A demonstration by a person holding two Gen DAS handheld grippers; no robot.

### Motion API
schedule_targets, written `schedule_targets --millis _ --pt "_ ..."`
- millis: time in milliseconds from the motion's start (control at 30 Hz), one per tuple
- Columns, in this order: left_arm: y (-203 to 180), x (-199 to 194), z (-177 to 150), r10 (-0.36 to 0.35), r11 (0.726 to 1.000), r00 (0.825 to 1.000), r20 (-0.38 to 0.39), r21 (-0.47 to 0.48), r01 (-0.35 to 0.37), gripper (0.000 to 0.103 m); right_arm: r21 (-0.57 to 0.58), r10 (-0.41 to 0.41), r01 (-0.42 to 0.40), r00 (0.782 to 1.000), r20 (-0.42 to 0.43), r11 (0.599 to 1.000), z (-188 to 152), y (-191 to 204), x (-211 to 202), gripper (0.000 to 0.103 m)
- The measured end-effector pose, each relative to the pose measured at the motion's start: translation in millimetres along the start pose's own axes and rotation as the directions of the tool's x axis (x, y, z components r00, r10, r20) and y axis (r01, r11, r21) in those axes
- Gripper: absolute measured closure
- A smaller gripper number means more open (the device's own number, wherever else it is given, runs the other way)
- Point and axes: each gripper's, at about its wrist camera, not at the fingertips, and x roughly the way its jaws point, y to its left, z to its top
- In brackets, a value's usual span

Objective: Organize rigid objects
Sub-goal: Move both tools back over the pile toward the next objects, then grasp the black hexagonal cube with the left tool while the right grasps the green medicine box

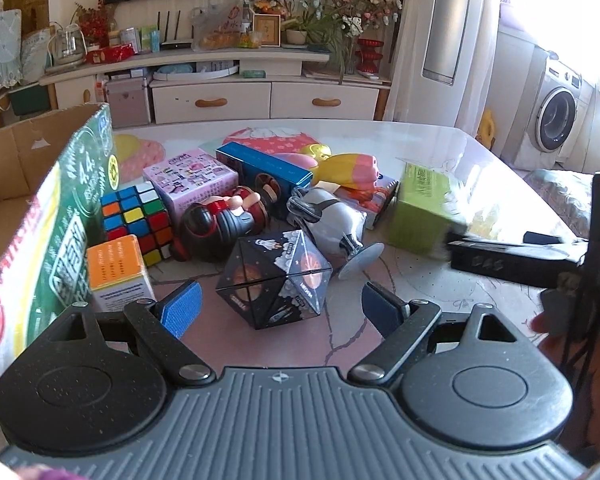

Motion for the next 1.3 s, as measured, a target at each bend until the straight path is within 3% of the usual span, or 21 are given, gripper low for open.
schedule_targets --millis 133,200,300,400,600,967,1167,1300 --pt "-4 10 -2 0.004 1.000 1.000 -0.018 -0.001 -0.004 0.000 0.074 -0.127 0.129 0.992 -0.020 0.989 3 -35 8 0.001" --pt "-4 14 -3 0.007 1.000 1.000 -0.025 -0.002 -0.007 0.000 0.126 -0.148 0.148 0.989 -0.010 0.981 5 -47 6 0.001" --pt "-4 20 -2 0.016 1.000 0.999 -0.029 -0.003 -0.016 0.000 0.187 -0.033 0.026 0.999 0.034 0.982 6 -47 -4 0.001" --pt "-2 27 0 0.027 1.000 0.999 -0.030 -0.011 -0.027 0.000 0.175 0.085 -0.097 0.994 0.071 0.980 8 -30 -11 0.001" --pt "2 42 3 0.047 0.999 0.998 -0.045 -0.024 -0.048 0.000 0.110 0.174 -0.182 0.982 0.075 0.977 16 5 -2 0.001" --pt "11 69 7 0.044 0.996 0.993 -0.111 -0.072 -0.052 0.000 0.093 0.198 -0.199 0.980 0.017 0.976 24 28 30 0.001" --pt "17 74 7 0.037 0.995 0.993 -0.115 -0.086 -0.047 0.000 0.068 0.131 -0.132 0.991 0.017 0.989 24 36 37 0.001" --pt "17 76 8 0.029 0.995 0.993 -0.114 -0.086 -0.039 0.008 0.101 0.101 -0.102 0.995 0.024 0.990 23 25 38 0.002"
